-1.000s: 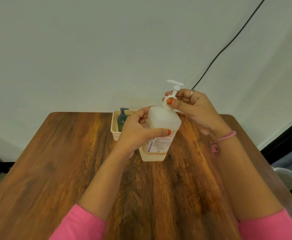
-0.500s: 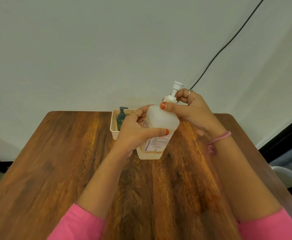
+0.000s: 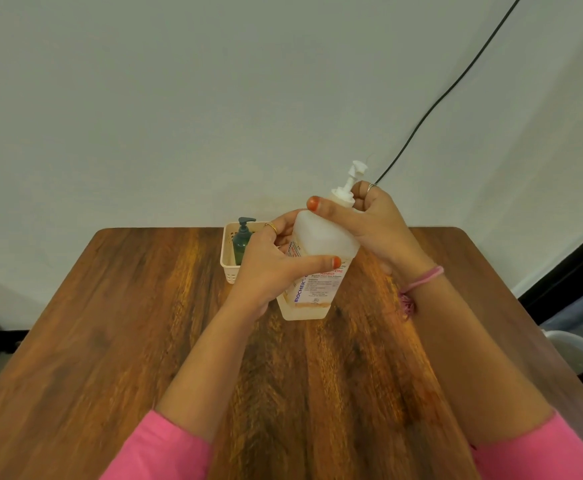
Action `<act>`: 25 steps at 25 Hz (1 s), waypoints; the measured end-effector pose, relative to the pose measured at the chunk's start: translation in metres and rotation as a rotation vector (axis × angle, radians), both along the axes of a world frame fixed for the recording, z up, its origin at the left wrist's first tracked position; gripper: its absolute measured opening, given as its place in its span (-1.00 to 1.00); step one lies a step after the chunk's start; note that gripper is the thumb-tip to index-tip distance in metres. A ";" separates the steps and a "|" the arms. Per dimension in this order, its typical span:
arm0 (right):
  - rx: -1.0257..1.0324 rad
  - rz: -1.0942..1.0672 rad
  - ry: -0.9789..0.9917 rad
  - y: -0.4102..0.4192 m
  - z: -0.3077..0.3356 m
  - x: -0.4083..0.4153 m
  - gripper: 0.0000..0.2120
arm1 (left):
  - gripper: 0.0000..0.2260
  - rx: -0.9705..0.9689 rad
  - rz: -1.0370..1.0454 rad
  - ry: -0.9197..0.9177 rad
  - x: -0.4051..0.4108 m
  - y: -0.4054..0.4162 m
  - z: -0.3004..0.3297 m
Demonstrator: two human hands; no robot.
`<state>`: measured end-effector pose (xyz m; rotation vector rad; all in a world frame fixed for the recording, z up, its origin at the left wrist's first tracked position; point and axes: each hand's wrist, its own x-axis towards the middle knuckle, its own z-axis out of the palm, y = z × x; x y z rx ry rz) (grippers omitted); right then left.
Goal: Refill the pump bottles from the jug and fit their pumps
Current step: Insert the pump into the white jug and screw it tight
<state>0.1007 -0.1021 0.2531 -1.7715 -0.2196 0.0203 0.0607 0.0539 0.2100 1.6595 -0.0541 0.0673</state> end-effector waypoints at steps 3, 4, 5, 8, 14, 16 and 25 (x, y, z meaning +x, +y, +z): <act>0.031 0.184 0.065 -0.014 0.006 0.001 -0.49 | -0.33 -0.009 0.001 0.001 0.000 0.000 0.000; 0.065 0.242 0.078 -0.018 0.010 -0.001 -0.55 | -0.32 -0.010 0.001 0.002 0.000 0.001 0.000; 0.094 0.258 0.080 -0.020 0.011 -0.003 -0.58 | -0.32 -0.012 0.001 0.003 0.000 0.000 0.000; 0.076 0.066 0.036 -0.010 0.002 -0.002 -0.47 | -0.31 -0.018 0.005 -0.006 0.000 -0.003 0.000; 0.150 0.209 0.070 -0.020 0.001 -0.005 -0.52 | -0.31 -0.024 0.018 0.003 0.001 -0.001 -0.002; 0.205 0.164 0.050 -0.020 0.002 -0.008 -0.56 | -0.30 -0.025 0.016 -0.001 0.001 -0.001 -0.002; 0.256 0.186 0.081 -0.017 0.006 -0.012 -0.54 | -0.31 -0.026 0.017 -0.011 -0.001 -0.003 -0.002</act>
